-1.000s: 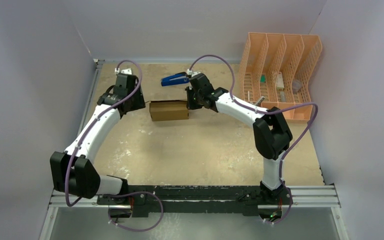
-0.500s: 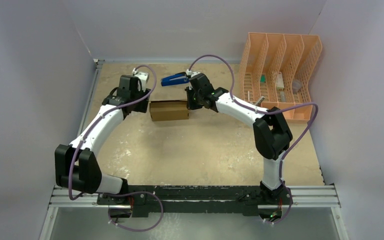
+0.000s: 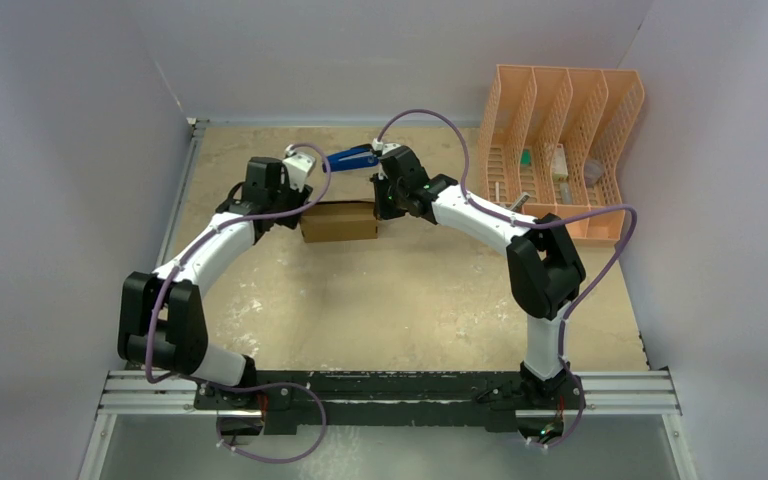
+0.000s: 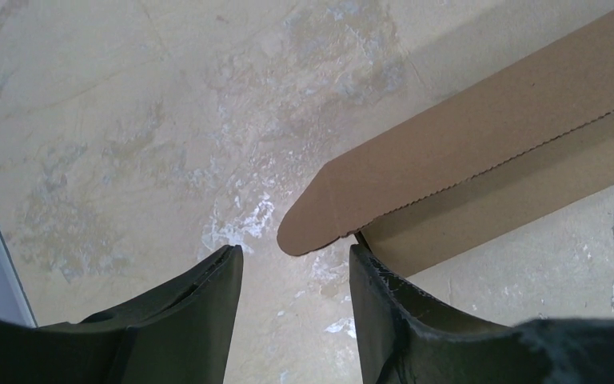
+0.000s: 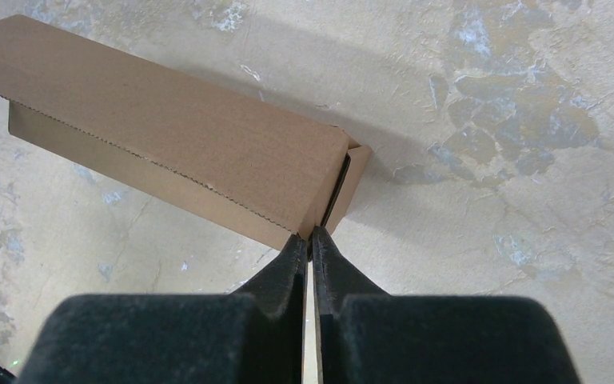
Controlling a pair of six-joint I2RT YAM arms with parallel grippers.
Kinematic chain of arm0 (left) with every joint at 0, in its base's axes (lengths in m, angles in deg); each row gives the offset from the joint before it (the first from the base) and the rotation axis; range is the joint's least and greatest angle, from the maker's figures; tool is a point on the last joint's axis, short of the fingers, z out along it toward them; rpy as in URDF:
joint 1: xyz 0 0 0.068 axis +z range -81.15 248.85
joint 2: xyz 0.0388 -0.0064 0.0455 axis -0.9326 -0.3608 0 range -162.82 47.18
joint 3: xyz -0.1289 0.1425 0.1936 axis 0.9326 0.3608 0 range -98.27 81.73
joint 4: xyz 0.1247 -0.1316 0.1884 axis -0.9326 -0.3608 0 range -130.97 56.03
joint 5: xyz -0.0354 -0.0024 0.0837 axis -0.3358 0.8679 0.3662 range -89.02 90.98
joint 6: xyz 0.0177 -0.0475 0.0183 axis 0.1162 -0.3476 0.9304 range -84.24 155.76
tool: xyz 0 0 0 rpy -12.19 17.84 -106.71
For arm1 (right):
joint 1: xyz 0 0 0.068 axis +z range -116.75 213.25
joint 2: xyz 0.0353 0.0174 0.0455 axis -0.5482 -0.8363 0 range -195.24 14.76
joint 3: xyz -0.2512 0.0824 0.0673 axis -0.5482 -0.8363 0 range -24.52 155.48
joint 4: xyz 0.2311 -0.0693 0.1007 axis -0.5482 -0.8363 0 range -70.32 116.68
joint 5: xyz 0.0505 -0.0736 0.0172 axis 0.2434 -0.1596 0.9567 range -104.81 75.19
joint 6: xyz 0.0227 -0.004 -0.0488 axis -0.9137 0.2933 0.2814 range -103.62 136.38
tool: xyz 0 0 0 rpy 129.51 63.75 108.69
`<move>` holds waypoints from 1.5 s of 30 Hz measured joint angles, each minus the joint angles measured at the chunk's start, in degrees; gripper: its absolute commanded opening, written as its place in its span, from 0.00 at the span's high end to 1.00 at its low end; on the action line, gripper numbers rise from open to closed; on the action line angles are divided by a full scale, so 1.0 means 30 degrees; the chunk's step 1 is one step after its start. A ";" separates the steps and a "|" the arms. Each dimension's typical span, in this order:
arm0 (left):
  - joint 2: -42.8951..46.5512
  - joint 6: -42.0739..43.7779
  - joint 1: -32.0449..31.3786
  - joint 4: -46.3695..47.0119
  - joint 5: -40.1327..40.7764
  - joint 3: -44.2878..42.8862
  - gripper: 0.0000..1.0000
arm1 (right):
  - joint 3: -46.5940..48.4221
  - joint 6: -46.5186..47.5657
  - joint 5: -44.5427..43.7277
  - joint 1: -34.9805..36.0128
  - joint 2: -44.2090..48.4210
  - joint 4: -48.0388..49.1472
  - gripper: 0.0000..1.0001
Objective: Fold the paper box
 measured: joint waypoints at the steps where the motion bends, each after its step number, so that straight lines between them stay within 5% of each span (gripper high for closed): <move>1: -0.0051 0.0102 0.0000 0.0124 -0.0087 0.0022 0.52 | 0.0000 0.0007 0.0000 0.0000 0.0000 0.0000 0.96; 4: -0.0313 0.0342 0.0000 0.0474 -0.0197 0.0022 0.59 | 0.0000 0.0029 0.0000 0.0000 0.0000 0.0000 0.96; 8: -0.0714 0.0423 0.0000 0.0452 -0.0386 0.0022 0.80 | 0.0000 0.0117 0.0080 0.0000 0.0000 0.0000 0.97; 16: -0.0794 0.0262 0.0007 0.0364 -0.0852 -0.0102 0.96 | 0.0000 0.0153 0.0160 -0.0007 0.0000 0.0000 0.97; 37: -0.2208 -0.4175 0.0036 -0.2922 -0.1071 -0.3767 1.00 | 0.0000 0.0627 0.0211 0.0015 -0.0007 -0.0109 0.97; 45: -0.2433 -0.6018 0.0007 -0.3614 -0.0568 -0.3366 1.00 | 0.0000 0.0415 0.0423 0.0051 -0.0007 -0.0117 0.78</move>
